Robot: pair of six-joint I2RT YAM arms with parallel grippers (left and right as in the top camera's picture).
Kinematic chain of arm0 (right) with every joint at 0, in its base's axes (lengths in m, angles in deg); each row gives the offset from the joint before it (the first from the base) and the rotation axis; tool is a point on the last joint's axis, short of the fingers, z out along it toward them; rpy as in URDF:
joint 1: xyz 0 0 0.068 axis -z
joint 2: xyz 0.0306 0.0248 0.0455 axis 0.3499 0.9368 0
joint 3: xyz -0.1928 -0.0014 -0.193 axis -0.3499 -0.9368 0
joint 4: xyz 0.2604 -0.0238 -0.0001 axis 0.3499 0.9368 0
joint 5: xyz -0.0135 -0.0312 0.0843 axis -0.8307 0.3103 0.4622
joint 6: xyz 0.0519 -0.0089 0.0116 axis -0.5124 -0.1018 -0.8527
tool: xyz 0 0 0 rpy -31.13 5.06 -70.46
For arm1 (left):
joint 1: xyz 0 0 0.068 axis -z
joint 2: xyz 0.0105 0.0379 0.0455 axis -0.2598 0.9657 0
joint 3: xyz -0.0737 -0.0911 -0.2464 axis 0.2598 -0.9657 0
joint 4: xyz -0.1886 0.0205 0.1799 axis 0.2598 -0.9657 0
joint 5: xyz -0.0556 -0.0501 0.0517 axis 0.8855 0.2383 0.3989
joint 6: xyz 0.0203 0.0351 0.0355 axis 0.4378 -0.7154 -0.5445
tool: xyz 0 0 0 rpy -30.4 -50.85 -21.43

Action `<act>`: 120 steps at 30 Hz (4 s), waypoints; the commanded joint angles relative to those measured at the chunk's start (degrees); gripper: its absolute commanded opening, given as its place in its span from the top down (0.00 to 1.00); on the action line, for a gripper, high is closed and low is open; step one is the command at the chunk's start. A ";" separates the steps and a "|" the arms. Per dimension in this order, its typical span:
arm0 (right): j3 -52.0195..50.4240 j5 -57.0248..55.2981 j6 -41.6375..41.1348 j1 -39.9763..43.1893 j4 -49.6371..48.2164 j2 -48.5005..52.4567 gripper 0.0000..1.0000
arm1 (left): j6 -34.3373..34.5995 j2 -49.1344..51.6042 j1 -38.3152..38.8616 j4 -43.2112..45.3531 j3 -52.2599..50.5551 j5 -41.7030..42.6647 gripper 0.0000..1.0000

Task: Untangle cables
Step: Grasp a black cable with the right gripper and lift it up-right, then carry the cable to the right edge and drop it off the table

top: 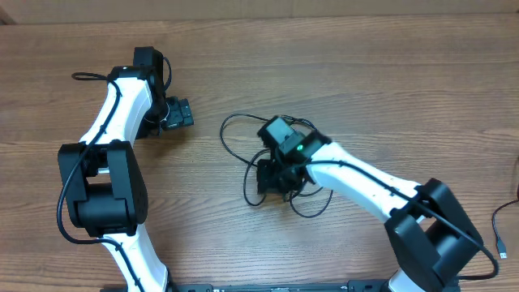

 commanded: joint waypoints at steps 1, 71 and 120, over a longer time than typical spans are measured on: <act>6.60 -6.71 4.02 1.07 4.96 -5.33 0.96 | 0.59 0.20 -0.09 0.07 -0.13 -0.52 0.00; 46.25 -107.38 39.39 1.07 43.28 -23.19 0.96 | 0.59 0.20 -0.09 0.07 -0.13 -0.52 0.01; 46.36 -105.79 45.68 36.54 21.92 -24.39 0.96 | 0.59 0.20 -0.09 0.07 -0.13 -0.52 0.01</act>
